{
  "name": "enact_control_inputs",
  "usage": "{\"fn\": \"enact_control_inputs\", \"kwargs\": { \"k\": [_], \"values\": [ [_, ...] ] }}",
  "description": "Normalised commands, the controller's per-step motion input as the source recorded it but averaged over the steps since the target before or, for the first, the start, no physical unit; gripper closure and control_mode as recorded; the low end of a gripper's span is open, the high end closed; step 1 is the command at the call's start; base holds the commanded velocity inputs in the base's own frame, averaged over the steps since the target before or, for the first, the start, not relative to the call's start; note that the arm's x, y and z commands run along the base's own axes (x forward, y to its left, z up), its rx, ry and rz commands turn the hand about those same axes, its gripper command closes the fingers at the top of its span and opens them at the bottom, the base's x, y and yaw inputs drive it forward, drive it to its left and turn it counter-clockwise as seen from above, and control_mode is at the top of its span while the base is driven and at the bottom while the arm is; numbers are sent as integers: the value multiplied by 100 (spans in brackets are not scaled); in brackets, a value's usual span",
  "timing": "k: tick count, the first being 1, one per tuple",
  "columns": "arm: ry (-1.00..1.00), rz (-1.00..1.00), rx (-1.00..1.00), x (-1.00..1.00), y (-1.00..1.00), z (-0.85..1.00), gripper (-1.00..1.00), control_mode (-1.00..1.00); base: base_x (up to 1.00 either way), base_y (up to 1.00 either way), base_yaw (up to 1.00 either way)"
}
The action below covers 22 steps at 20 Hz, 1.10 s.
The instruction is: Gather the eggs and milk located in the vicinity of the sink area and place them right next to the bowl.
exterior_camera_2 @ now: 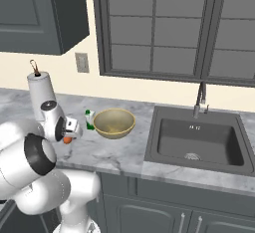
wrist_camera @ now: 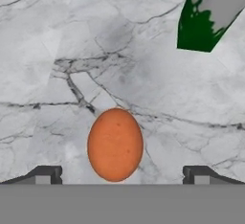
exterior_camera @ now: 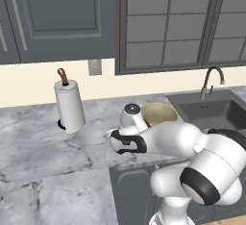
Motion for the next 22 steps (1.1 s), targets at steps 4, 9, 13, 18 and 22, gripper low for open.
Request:
{"fn": "enact_control_inputs", "kwargs": {
  "k": [4,9,13,18,22],
  "values": [
    [0,0,0,26,5,-4,-100,-100,0,0,0],
    [0,0,0,16,14,-10,-100,-100,0,0,0],
    [3,0,0,0,1,-19,-100,-100,0,0,0],
    [1,0,0,0,-1,-18,-100,-100,0,0,0],
    [0,0,1,0,0,-13,100,-100,0,0,0]
  ]
}}
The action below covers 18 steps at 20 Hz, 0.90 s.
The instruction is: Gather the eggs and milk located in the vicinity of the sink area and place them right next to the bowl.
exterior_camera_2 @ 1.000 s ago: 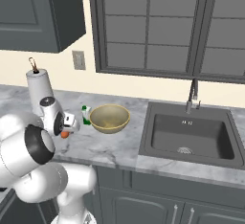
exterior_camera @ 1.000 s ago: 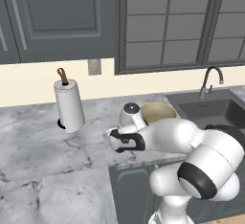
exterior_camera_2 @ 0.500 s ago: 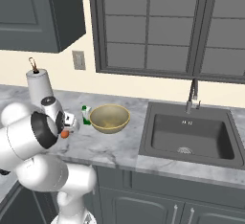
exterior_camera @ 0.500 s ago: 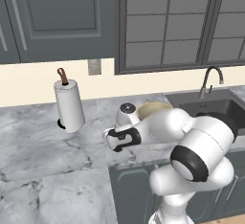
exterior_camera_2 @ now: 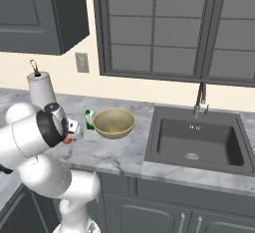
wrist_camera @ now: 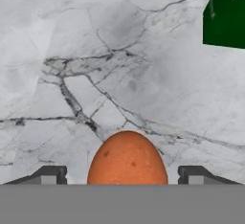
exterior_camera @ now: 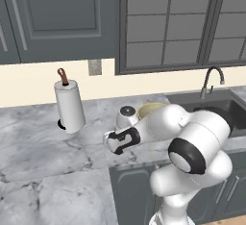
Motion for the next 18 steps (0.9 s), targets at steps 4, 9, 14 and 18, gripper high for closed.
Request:
{"fn": "enact_control_inputs", "kwargs": {
  "k": [4,9,14,18],
  "values": [
    [0,0,0,0,0,-3,100,-100,0,0,0],
    [0,0,0,0,-1,0,100,-100,0,0,0],
    [-18,-25,-1,4,-32,1,100,-100,0,0,0],
    [-10,-27,0,23,-61,0,100,-100,0,0,0]
  ]
}}
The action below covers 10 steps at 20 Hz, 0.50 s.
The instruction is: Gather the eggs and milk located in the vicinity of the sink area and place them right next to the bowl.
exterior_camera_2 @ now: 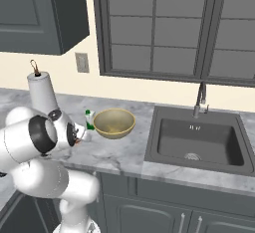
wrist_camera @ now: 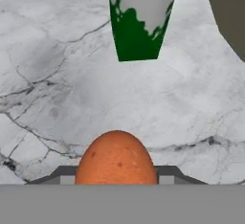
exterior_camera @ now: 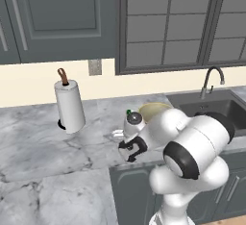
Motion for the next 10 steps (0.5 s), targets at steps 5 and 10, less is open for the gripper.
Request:
{"fn": "enact_control_inputs", "kwargs": {
  "k": [5,10],
  "values": [
    [-3,-23,0,30,-57,0,100,-100,0,0,0],
    [0,-14,0,22,-21,0,100,-100,0,0,0]
  ]
}}
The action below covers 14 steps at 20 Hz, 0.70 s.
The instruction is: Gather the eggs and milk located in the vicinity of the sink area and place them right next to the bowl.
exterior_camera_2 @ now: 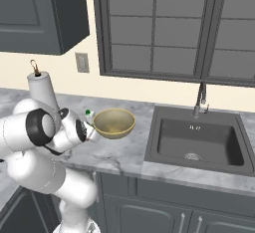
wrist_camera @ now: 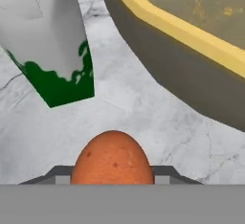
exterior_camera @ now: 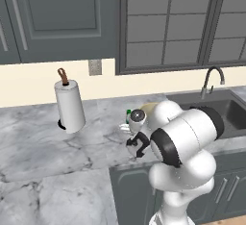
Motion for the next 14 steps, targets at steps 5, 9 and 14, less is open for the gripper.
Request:
{"fn": "enact_control_inputs", "kwargs": {
  "k": [5,9,14],
  "values": [
    [-1,-6,0,0,-17,-1,100,-100,0,0,0],
    [0,-18,0,0,-52,-2,100,-100,0,0,0],
    [0,-9,0,1,-30,-13,100,-100,0,0,0]
  ]
}}
